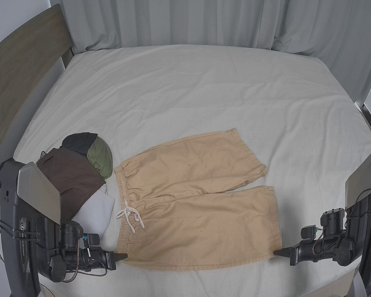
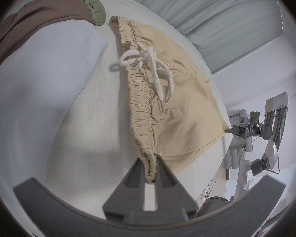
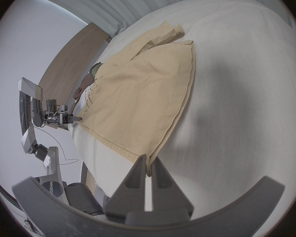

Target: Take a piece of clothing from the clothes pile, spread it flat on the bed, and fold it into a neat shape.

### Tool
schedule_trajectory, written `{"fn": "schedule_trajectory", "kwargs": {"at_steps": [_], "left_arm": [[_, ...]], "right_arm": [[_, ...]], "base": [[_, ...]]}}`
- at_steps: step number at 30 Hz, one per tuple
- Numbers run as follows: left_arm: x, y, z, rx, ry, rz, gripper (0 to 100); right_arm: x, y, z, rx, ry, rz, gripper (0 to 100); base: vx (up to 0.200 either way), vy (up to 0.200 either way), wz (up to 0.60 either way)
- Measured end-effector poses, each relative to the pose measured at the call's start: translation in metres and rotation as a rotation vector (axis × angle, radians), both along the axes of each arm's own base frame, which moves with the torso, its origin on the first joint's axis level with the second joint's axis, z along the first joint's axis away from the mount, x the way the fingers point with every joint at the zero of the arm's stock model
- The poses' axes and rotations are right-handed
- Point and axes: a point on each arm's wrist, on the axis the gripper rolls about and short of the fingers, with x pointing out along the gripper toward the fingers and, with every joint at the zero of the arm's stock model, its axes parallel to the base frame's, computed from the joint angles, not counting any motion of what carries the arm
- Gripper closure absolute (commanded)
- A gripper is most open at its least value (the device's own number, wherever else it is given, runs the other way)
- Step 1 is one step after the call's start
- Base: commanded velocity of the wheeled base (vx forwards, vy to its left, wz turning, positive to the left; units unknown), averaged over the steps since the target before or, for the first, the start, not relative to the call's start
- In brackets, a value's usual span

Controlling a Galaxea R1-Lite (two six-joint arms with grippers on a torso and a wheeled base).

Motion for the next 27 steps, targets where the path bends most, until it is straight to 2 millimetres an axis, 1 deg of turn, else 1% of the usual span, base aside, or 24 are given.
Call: {"fn": "schedule_trajectory", "kwargs": {"at_steps": [7, 12, 19, 27], "left_arm": [[-0.006, 0.001, 0.0, 0.016, 0.009, -0.021, 100], [-0.011, 0.002, 0.001, 0.028, 0.018, -0.036, 100], [-0.013, 0.002, 0.001, 0.026, 0.02, -0.046, 100], [-0.013, 0.002, 0.001, 0.027, 0.019, -0.051, 100]], "right_arm": [[-0.004, 0.001, 0.007, -0.004, 0.017, 0.008, 100], [-0.007, 0.001, 0.008, -0.013, 0.035, 0.02, 100], [-0.014, 0.0, 0.012, -0.026, 0.084, 0.03, 100], [-0.015, 0.0, 0.018, -0.027, 0.067, 0.035, 100]], "base": [[0.0, 0.0, 0.0], [0.0, 0.0, 0.0], [0.0, 0.0, 0.0], [0.0, 0.0, 0.0]]}}
